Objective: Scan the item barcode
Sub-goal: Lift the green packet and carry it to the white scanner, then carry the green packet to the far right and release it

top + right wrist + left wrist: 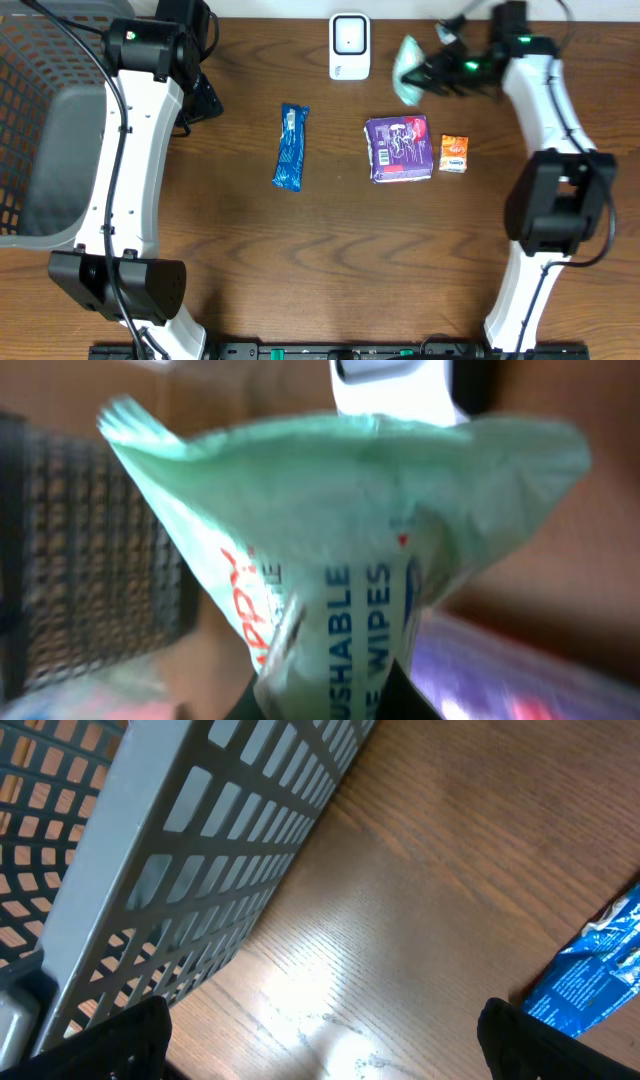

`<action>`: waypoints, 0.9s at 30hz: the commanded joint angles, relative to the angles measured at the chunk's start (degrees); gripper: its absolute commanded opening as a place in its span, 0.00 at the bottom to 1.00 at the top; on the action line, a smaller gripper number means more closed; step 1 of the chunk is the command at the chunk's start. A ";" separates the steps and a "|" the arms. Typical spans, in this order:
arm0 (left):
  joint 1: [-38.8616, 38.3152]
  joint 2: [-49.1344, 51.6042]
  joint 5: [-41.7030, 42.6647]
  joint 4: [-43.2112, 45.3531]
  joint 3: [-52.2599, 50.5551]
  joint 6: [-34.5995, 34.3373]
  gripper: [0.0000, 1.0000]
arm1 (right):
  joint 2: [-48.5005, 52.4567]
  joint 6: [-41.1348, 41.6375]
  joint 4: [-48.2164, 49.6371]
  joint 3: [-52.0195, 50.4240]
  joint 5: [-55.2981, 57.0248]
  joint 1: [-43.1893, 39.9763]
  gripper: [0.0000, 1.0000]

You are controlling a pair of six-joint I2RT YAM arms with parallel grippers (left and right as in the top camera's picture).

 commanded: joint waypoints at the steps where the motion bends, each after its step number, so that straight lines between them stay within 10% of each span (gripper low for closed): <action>1: 0.15 0.11 -0.20 -0.13 -0.42 0.37 0.98 | -0.24 11.76 9.05 1.05 14.23 5.79 0.01; 14: 0.15 0.11 -0.20 -0.13 -0.42 0.37 0.98 | 1.11 7.67 36.26 1.05 58.29 18.64 0.01; 27: 0.15 0.11 -0.17 -0.13 -0.42 0.37 0.98 | 7.63 5.79 39.65 1.07 57.44 18.10 0.01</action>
